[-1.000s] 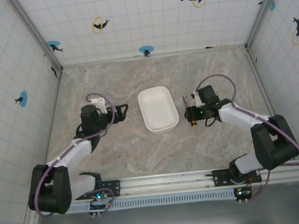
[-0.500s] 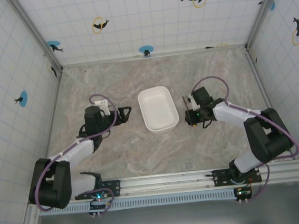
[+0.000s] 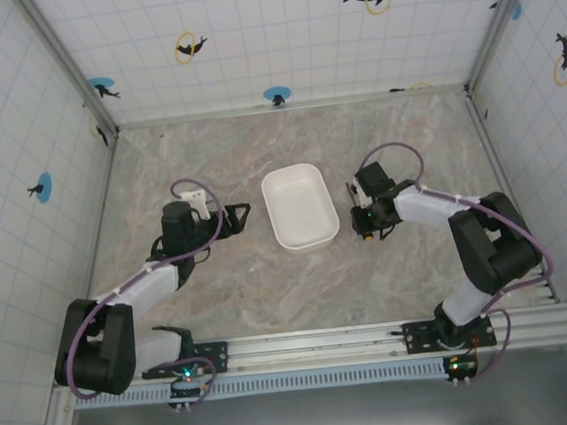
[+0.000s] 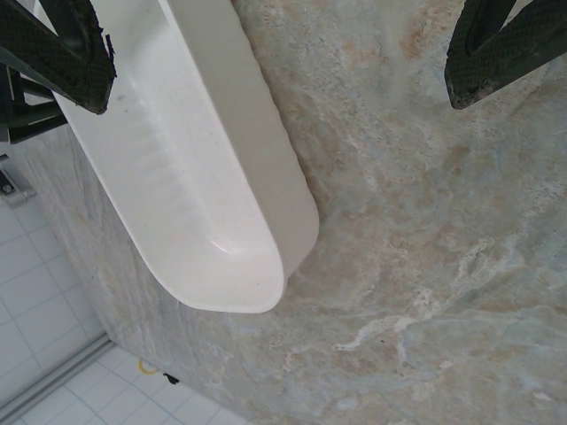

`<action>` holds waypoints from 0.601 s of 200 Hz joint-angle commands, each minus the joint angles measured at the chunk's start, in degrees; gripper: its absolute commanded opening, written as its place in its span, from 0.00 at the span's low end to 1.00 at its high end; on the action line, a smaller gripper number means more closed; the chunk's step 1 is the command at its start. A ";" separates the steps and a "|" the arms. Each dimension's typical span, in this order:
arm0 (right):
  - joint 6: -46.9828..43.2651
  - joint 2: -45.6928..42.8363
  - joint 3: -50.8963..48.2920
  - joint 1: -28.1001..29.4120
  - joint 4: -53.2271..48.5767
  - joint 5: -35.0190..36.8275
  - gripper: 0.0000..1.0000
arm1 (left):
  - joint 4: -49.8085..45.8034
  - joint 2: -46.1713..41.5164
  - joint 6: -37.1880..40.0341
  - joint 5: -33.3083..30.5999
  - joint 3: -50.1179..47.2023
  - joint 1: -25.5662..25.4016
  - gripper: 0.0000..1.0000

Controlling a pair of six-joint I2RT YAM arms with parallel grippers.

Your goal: Put the screwdriver in the bin

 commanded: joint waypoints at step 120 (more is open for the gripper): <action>6.99 -2.51 10.80 -7.79 -7.32 -10.38 0.02 | -2.55 -1.18 2.32 -0.14 0.29 -0.29 0.98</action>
